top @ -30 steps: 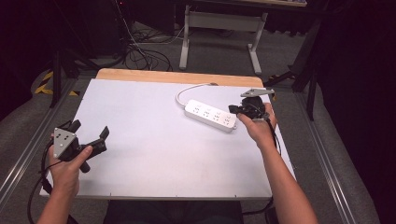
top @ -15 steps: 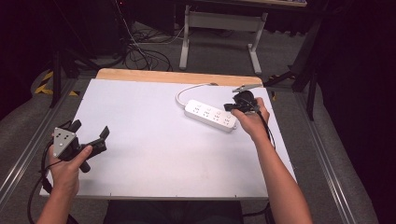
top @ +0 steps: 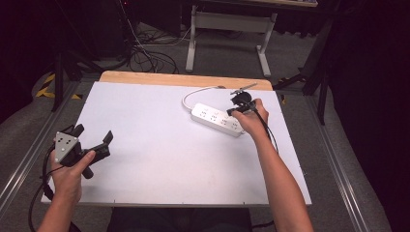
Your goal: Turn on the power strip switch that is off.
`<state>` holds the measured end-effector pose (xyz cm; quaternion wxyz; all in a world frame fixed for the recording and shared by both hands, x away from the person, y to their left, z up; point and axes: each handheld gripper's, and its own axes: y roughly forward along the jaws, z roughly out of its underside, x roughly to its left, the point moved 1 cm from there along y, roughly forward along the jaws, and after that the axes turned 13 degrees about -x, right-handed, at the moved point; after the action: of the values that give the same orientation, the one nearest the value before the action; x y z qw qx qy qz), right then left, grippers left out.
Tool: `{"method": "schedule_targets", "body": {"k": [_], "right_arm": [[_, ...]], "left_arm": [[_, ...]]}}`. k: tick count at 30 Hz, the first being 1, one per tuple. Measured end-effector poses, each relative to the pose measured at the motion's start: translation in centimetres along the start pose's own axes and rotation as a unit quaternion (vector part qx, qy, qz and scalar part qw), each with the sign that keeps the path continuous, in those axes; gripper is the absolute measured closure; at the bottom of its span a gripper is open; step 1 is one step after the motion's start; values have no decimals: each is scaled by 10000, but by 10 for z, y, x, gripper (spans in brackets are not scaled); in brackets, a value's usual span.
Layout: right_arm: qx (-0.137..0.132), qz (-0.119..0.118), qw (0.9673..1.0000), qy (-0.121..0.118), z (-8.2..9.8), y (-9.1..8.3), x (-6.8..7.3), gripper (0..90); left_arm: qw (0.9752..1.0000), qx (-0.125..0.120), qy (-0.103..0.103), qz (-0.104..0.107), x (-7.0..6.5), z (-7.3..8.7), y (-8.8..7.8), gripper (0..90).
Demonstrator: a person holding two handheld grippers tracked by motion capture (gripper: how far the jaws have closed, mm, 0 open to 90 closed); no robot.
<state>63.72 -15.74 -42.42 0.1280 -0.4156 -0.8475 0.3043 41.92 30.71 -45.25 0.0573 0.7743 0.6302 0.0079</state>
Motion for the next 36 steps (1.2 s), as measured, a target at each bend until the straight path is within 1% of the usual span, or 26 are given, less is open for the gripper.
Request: {"method": "schedule_targets", "body": {"k": [2,3,4,5,6,10,17,23,26,27,28,29,30,34,36], "right_arm": [[64,26,10000,-66,-3,4,0,900],[126,32,9999,-75,-5,7,0,900],[126,32,9999,-75,-5,7,0,900],[245,51,9997,-82,-5,12,-1,900],[295,53,9995,-105,-5,14,-1,900],[369,60,9992,-101,-3,18,-1,900],[515,85,9985,-166,-1,25,-1,900],[484,108,9986,-161,0,26,-1,900],[489,158,9985,-196,0,27,0,900],[486,154,9985,-224,0,27,0,900],[504,211,9979,-354,0,28,2,900],[504,211,9979,-354,0,28,2,900],[541,249,9972,-449,-1,29,4,900],[530,298,9973,-416,0,29,5,900],[532,313,9975,-337,0,30,4,900]], "left_arm": [[10000,3,5,5,0,0,0,30],[10000,5,2,7,0,0,0,30],[10000,6,3,6,0,0,0,30],[10000,8,3,7,0,0,0,31],[10000,11,12,5,0,0,0,31],[10000,14,15,16,0,0,0,34],[10000,22,17,10,0,0,0,34],[10000,2,3,-11,0,0,-1,33],[10000,0,7,-10,0,0,-1,34],[10000,-4,8,-11,0,0,-1,34],[10000,-8,4,-13,0,0,-1,34],[10000,-4,-1,-3,0,0,-2,34],[10000,-6,-2,-4,0,0,-2,34],[10000,1,-7,-4,1,0,-2,34],[10000,1,1,-2,0,0,-2,34]]}}
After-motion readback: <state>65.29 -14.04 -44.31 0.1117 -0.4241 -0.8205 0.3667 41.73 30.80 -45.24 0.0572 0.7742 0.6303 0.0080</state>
